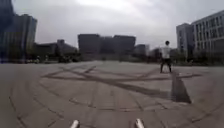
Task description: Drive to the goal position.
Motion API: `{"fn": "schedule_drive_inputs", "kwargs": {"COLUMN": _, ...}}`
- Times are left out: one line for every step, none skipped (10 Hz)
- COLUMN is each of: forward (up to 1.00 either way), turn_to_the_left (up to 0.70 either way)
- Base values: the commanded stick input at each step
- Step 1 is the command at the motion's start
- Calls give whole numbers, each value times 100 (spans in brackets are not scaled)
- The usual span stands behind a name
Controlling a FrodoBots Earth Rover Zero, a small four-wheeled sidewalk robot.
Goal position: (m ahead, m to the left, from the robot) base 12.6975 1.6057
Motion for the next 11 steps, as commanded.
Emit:
{"fn": "schedule_drive_inputs", "kwargs": {"forward": 100, "turn_to_the_left": 6}}
{"fn": "schedule_drive_inputs", "kwargs": {"forward": 100, "turn_to_the_left": 6}}
{"fn": "schedule_drive_inputs", "kwargs": {"forward": 100, "turn_to_the_left": 6}}
{"fn": "schedule_drive_inputs", "kwargs": {"forward": 100, "turn_to_the_left": 6}}
{"fn": "schedule_drive_inputs", "kwargs": {"forward": 100, "turn_to_the_left": 6}}
{"fn": "schedule_drive_inputs", "kwargs": {"forward": 100, "turn_to_the_left": 6}}
{"fn": "schedule_drive_inputs", "kwargs": {"forward": 100, "turn_to_the_left": 6}}
{"fn": "schedule_drive_inputs", "kwargs": {"forward": 100, "turn_to_the_left": 6}}
{"fn": "schedule_drive_inputs", "kwargs": {"forward": 100, "turn_to_the_left": 6}}
{"fn": "schedule_drive_inputs", "kwargs": {"forward": 100, "turn_to_the_left": 6}}
{"fn": "schedule_drive_inputs", "kwargs": {"forward": 100, "turn_to_the_left": 6}}
